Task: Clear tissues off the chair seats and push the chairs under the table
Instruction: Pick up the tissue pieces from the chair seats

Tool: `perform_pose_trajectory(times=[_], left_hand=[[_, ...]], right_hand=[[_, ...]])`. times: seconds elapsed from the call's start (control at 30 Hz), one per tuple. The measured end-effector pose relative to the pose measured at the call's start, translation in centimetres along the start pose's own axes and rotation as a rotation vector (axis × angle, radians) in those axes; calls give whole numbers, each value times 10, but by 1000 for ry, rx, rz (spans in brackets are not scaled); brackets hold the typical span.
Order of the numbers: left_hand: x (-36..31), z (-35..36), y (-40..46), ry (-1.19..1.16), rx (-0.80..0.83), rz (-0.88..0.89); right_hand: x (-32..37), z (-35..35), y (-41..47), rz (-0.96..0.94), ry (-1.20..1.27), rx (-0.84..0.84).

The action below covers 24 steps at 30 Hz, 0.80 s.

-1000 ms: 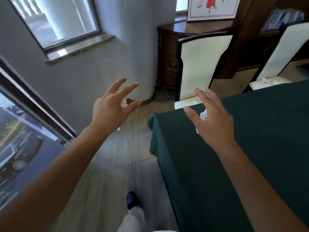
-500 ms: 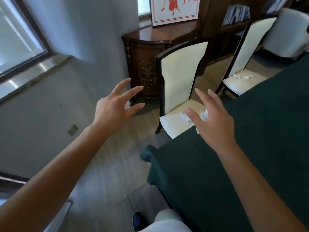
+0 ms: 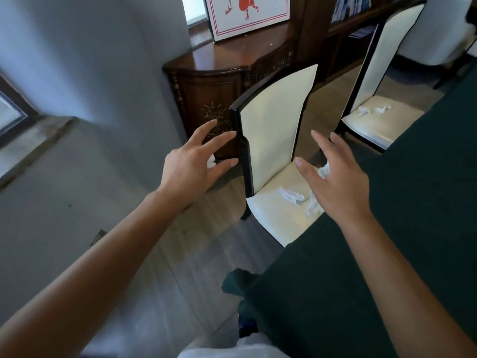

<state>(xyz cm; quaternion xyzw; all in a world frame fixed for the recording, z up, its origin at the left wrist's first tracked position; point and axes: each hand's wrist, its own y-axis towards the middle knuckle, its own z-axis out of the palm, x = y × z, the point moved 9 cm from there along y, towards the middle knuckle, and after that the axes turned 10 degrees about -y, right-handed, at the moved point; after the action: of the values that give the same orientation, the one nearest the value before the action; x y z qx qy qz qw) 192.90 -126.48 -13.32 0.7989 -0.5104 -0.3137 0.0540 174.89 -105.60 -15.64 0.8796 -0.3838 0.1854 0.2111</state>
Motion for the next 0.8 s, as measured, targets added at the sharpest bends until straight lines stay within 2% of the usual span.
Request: perform_pose_trajectory(times=[0.33, 0.67, 0.8], left_hand=[[23, 64, 85, -119, 133, 169], [72, 87, 145, -278, 291, 351], [71, 98, 159, -332, 353, 382]], right_hand=[[-35, -3, 26, 258, -143, -121], [6, 19, 10, 522, -286, -204], [13, 24, -9, 635, -336, -216]])
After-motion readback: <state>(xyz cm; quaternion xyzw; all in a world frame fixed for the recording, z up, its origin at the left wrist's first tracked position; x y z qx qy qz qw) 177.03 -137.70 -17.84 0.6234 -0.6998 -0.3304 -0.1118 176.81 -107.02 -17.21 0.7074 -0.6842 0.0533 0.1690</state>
